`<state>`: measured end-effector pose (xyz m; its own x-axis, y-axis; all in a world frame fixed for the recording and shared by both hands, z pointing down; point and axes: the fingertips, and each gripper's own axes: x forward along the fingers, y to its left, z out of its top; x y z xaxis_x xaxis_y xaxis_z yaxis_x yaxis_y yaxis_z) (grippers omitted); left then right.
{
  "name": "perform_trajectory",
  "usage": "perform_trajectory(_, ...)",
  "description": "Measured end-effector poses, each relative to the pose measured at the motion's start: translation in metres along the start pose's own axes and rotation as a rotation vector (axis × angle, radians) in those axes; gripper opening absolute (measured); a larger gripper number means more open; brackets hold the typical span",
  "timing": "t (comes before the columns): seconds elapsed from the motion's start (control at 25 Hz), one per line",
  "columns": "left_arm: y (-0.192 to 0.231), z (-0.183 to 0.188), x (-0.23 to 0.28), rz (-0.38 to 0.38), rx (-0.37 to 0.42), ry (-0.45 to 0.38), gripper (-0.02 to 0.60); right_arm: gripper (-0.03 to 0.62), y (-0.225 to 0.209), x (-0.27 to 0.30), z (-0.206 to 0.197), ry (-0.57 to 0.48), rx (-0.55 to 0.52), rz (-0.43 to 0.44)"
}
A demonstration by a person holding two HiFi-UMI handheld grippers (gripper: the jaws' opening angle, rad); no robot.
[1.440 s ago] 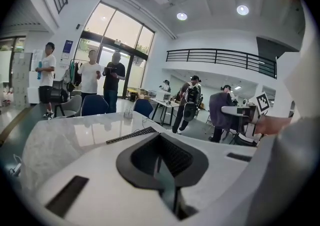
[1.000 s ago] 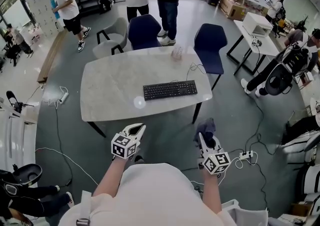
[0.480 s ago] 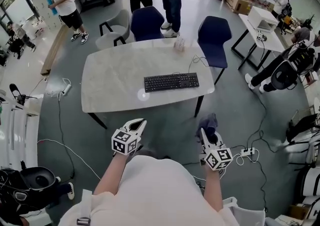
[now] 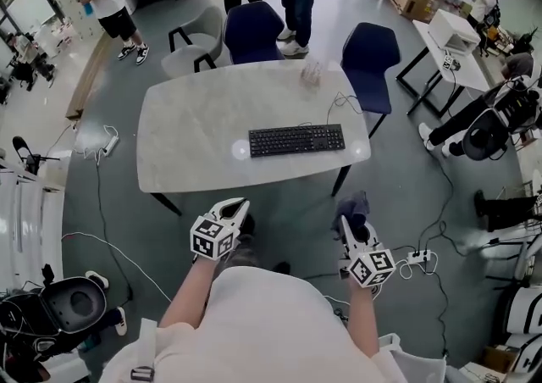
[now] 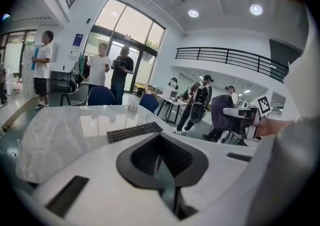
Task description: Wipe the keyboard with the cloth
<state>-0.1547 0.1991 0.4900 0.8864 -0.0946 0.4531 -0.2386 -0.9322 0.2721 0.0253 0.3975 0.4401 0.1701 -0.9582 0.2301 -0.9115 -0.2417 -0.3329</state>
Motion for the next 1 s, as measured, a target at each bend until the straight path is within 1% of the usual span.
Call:
perform_trajectory(0.2,0.039,0.023,0.024,-0.024,0.006,0.006,0.008,0.081,-0.003,0.037,0.01,-0.007,0.024,-0.016)
perform_trajectory(0.52,0.082,0.05,0.07,-0.098,0.04,0.049,0.008,0.081,-0.013,0.098,0.024,-0.004,0.038,-0.066)
perform_trajectory(0.72,0.107,0.069,0.085,-0.147,0.066,0.077,0.008,0.081,-0.008,0.128,0.033,-0.004,0.055,-0.109)
perform_trajectory(1.0,0.153,0.089,0.104,-0.188,0.079,0.09,0.008,0.081,-0.001,0.174,0.042,0.002,0.052,-0.156)
